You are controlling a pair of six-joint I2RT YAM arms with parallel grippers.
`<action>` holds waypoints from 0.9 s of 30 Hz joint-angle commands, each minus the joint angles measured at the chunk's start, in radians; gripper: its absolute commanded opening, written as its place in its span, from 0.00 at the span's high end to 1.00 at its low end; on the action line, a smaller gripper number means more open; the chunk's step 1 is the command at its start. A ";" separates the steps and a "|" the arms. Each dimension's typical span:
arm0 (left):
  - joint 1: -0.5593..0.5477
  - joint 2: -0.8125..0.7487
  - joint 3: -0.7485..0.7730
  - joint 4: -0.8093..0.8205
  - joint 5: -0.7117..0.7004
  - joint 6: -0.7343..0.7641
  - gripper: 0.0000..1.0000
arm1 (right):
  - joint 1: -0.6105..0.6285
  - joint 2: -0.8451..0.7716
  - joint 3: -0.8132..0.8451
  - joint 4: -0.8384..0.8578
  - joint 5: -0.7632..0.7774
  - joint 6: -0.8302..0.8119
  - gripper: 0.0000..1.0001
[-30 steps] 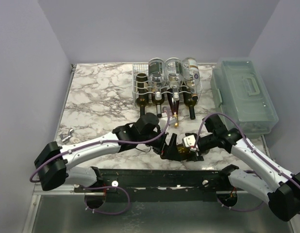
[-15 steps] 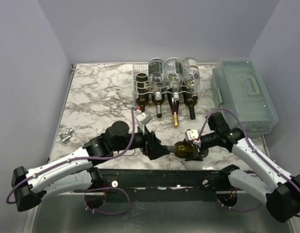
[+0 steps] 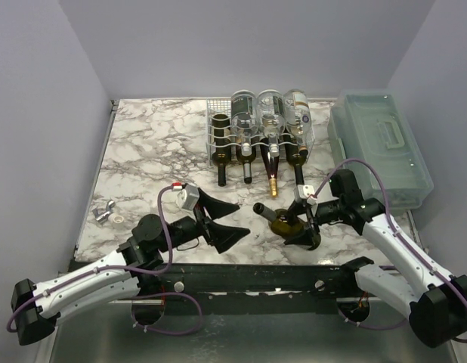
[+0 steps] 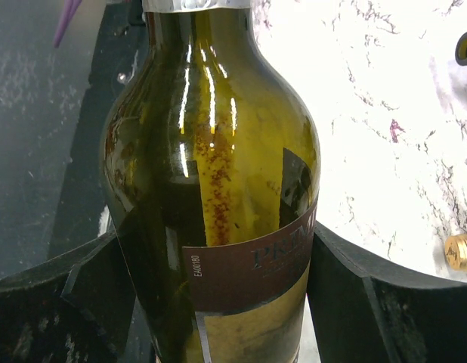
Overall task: Take the wine bottle off the wine rack
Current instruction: Pick up the wine bottle from the wine rack.
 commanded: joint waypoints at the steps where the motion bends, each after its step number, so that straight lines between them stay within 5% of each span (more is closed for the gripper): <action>1: -0.004 -0.009 -0.052 0.202 -0.087 0.054 0.01 | -0.024 -0.002 0.024 0.100 -0.133 0.119 0.92; 5: -0.004 -0.009 -0.099 0.244 -0.161 -0.028 0.01 | -0.030 -0.002 0.021 0.115 -0.133 0.139 0.92; 12: -0.005 0.011 -0.228 0.499 -0.124 0.079 0.01 | -0.053 -0.004 0.021 0.143 -0.184 0.188 0.91; 27: -0.025 0.376 -0.111 0.769 -0.032 0.285 0.01 | -0.061 -0.003 0.009 0.153 -0.194 0.186 0.91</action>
